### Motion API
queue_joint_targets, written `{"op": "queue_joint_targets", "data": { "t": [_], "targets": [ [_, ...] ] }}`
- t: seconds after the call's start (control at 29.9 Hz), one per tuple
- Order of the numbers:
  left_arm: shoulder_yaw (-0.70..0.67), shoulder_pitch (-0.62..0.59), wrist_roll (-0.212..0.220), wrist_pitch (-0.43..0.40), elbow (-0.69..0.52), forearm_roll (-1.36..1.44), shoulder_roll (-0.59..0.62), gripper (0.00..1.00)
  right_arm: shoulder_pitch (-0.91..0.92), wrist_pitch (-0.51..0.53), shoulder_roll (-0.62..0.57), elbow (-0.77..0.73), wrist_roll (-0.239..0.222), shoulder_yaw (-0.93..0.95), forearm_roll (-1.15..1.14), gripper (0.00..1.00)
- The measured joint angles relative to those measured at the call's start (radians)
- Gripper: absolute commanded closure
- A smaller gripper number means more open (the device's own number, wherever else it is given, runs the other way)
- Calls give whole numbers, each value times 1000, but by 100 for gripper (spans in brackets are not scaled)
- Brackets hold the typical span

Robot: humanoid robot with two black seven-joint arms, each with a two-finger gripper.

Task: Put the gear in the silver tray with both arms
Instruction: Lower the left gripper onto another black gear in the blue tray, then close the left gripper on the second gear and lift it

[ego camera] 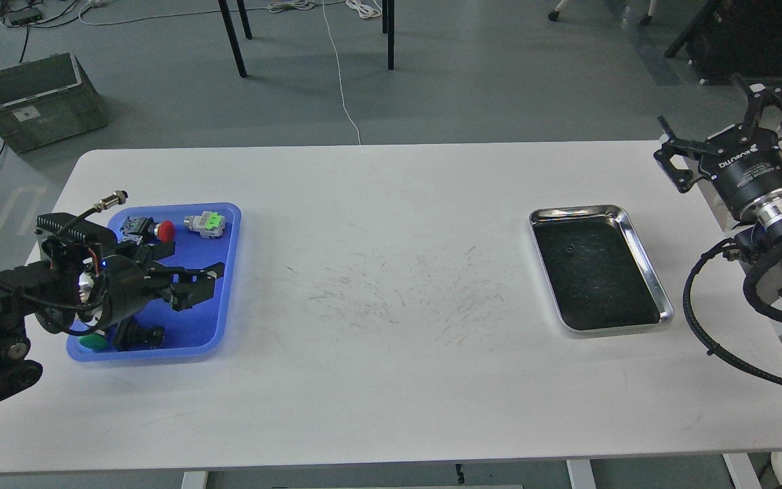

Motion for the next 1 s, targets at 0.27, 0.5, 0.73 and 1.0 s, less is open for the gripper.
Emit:
{"op": "queue_joint_targets", "data": {
  "t": [0.27,0.5,0.73,1.0],
  "targets": [
    [4,15,-20,-2,187,14,-104,9,-1,4,-11,-2,0,0,-2,4],
    [56,10,-62,-7,295,14,-129,12,1,7,-26,1,0,2,-4,4],
    [81,14,-67,-3,299,13,-127,28,3,8,-28,5,0,2,-4,4],
    [82,15,-67,-4,299,13,-124,60,6,8,-28,5,0,2,-4,4]
  ]
}}
